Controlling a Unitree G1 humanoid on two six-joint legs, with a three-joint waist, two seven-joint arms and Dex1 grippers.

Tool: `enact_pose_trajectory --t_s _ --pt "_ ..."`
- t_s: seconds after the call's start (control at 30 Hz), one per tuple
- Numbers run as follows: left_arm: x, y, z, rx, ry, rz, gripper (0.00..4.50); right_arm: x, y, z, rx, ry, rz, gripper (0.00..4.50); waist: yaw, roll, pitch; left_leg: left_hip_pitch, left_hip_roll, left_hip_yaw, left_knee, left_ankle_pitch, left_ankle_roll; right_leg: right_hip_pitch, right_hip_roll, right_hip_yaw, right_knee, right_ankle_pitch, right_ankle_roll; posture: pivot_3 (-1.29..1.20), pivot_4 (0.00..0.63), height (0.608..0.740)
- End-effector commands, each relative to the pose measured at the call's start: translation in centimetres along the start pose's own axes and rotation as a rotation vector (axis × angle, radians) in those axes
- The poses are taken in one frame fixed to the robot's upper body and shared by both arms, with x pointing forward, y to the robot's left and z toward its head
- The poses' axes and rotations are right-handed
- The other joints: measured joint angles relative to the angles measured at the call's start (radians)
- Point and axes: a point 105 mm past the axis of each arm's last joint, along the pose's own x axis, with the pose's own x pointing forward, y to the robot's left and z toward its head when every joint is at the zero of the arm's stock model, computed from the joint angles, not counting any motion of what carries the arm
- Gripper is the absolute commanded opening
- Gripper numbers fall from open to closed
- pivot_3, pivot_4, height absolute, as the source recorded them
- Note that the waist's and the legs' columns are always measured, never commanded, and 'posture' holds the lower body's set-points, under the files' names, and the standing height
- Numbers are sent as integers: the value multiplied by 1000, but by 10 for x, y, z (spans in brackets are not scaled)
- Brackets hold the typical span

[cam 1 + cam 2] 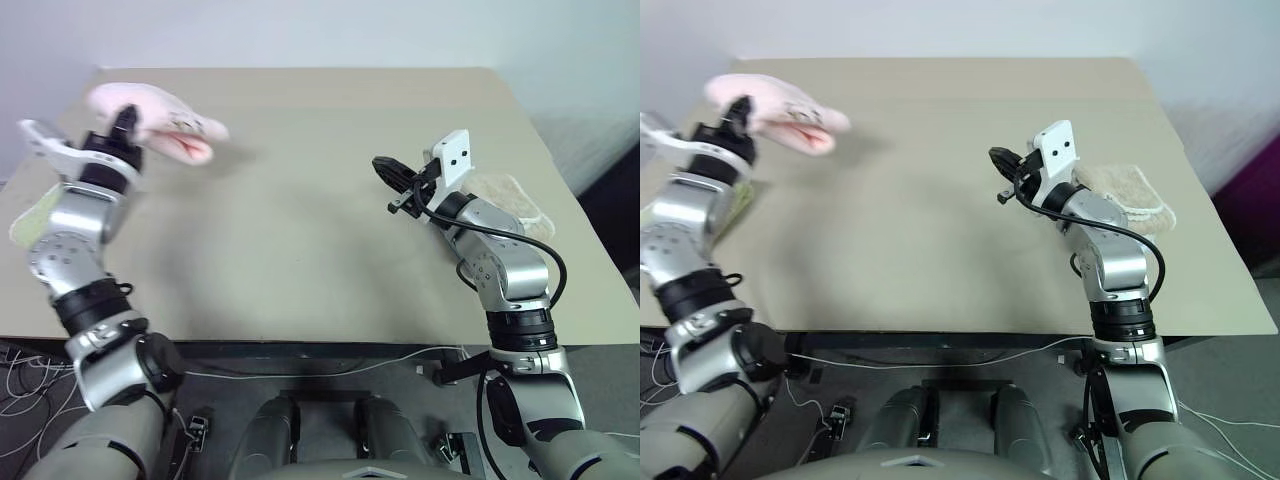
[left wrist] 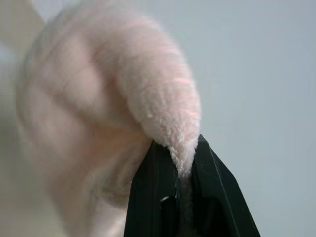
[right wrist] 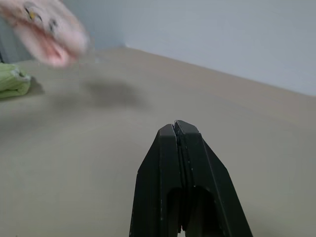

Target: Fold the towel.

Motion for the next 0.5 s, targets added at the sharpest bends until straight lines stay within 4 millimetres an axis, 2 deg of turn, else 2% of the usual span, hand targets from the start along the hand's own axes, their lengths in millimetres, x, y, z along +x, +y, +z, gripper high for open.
enact_pose_trajectory --t_s 0.03,0.17,0.23,0.33,0.5 --pt "-16 14 49 19 -164 35 52 0 2 17 -30 -64 1 0 0 0 0 0 0 0 0 0 0 0 0 0 0 0 0 0 150 740" --pt "-38 41 66 69 -201 118 52 -2 1 14 -28 -60 -3 0 3 0 0 0 0 0 0 0 0 0 0 0 0 0 0 0 150 740" --pt "-45 53 67 71 -205 157 52 -2 1 14 -28 -58 -1 0 10 -1 0 0 0 0 0 0 0 0 -1 0 0 0 0 0 150 740" --pt "-68 82 66 93 -213 257 52 -1 2 14 -31 -60 10 0 7 -1 0 0 0 -1 1 0 0 1 -2 0 0 0 0 0 150 740" --pt "-99 105 67 62 -255 319 52 -1 3 12 -30 -49 22 0 6 -1 0 0 1 -1 0 0 0 0 -2 0 0 0 0 0 150 740"
